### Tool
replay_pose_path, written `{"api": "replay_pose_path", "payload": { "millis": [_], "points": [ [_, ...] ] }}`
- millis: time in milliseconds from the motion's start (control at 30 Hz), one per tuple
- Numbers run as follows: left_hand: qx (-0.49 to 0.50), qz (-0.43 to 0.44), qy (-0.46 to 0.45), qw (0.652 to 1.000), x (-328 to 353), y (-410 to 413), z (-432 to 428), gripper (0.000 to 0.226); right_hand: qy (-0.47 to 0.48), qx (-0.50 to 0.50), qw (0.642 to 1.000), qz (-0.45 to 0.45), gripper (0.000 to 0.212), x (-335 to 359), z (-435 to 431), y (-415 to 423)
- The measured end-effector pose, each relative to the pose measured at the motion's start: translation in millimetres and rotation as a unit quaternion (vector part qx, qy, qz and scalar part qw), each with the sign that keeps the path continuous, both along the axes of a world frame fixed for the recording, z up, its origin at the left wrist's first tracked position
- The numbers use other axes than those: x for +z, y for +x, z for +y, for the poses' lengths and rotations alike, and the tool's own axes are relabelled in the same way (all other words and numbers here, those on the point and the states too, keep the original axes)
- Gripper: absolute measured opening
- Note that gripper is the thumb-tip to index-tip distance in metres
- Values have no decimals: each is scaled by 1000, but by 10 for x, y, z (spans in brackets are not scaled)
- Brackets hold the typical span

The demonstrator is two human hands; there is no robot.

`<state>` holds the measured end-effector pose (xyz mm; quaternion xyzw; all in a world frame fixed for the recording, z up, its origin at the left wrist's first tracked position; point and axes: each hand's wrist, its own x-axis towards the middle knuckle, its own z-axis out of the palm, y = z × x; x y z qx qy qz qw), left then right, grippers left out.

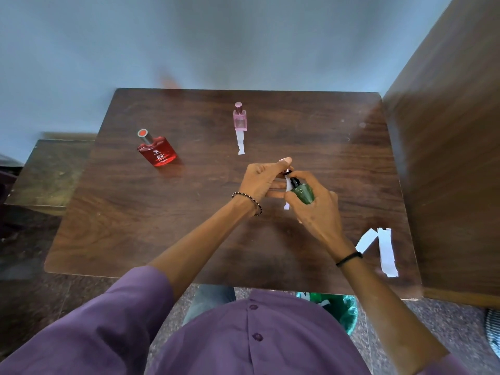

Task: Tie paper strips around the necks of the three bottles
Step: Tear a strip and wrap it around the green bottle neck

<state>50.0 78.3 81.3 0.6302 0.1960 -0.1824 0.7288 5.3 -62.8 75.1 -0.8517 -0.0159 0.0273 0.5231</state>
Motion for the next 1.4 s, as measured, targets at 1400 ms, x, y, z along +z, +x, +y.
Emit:
{"api": "replay_pose_path", "payload": {
  "millis": [1400],
  "points": [
    [-20,-10,-3,1000,45,22,-153,40,13,-37,999,6,20,-51,-115,-76]
  ]
}}
